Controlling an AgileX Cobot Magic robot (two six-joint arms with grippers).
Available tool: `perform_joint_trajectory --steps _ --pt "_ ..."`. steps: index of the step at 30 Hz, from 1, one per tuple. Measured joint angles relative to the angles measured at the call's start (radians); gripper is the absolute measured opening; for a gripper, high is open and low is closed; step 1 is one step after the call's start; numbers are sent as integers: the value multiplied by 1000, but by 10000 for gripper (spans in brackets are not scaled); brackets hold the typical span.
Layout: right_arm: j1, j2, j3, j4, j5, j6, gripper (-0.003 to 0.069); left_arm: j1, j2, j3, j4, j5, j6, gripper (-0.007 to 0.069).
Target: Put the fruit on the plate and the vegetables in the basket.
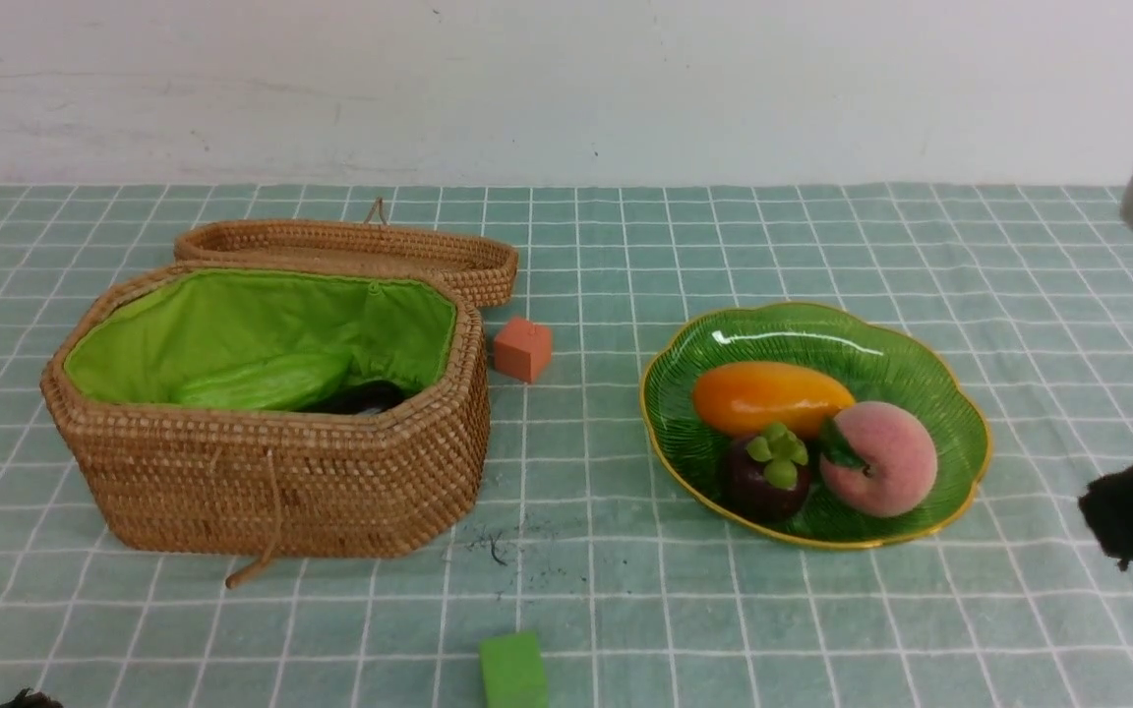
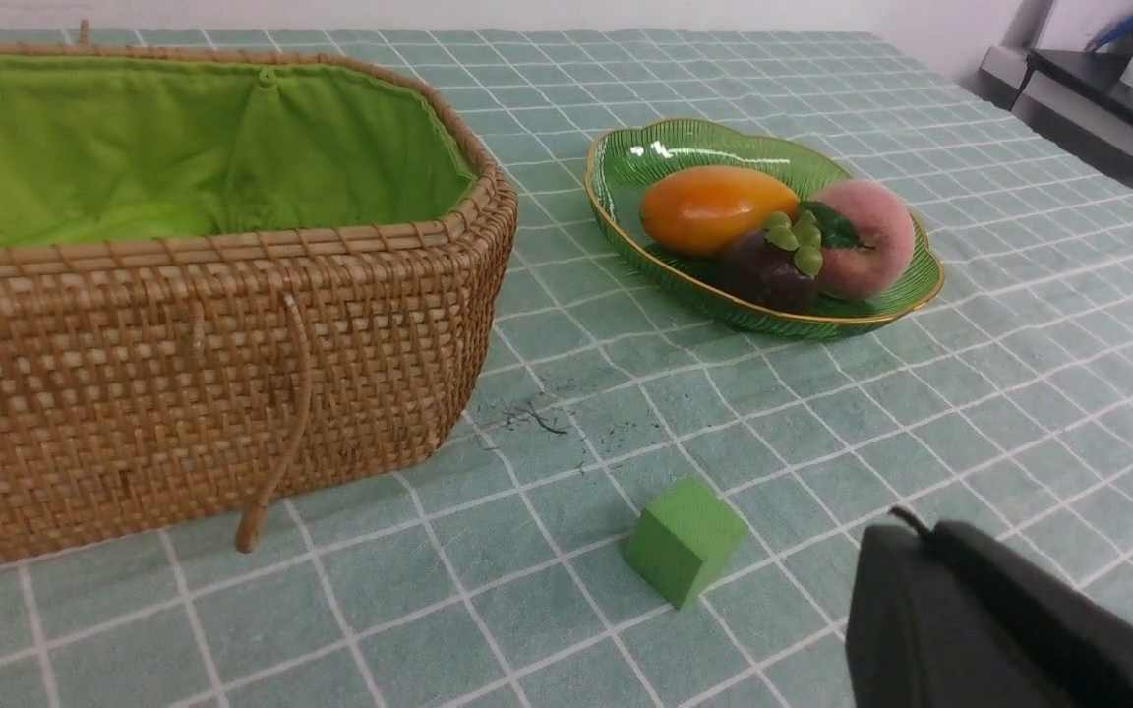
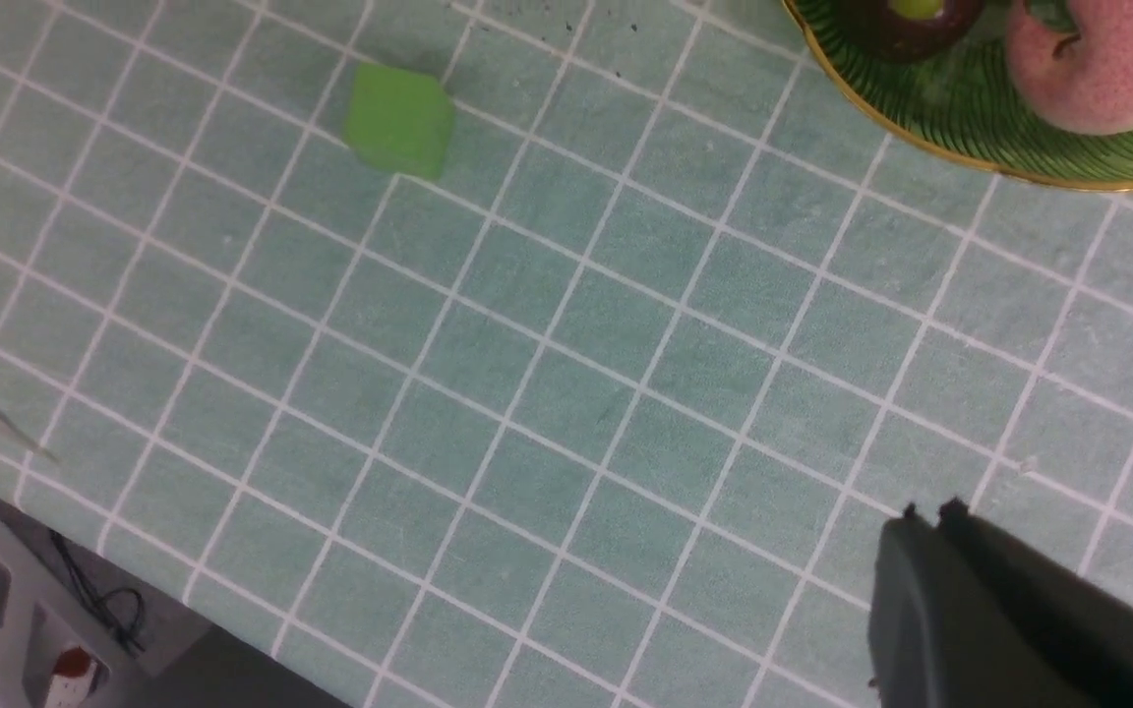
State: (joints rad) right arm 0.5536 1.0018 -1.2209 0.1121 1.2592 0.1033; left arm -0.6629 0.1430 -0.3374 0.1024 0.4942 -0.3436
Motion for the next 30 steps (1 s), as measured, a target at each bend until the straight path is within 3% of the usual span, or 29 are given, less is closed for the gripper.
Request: perform_joint_trajectory --steps 4,7,9,14,21,30 --pt "-92 -113 27 22 -15 -39 0 0 0 0 0 1 0 -10" --pt "-194 -282 192 17 -205 -174 0 0 0 0 0 3 0 -8" --pt "-274 -426 410 28 -427 -257 1 0 0 0 0 3 0 -5" --pt "-435 -795 930 45 -796 -303 2 0 0 0 0 4 0 -2" --pt "-485 -1004 1230 63 -897 -287 2 0 0 0 0 4 0 4" --pt "-494 -1012 1239 63 -877 -216 2 0 0 0 0 13 0 8"
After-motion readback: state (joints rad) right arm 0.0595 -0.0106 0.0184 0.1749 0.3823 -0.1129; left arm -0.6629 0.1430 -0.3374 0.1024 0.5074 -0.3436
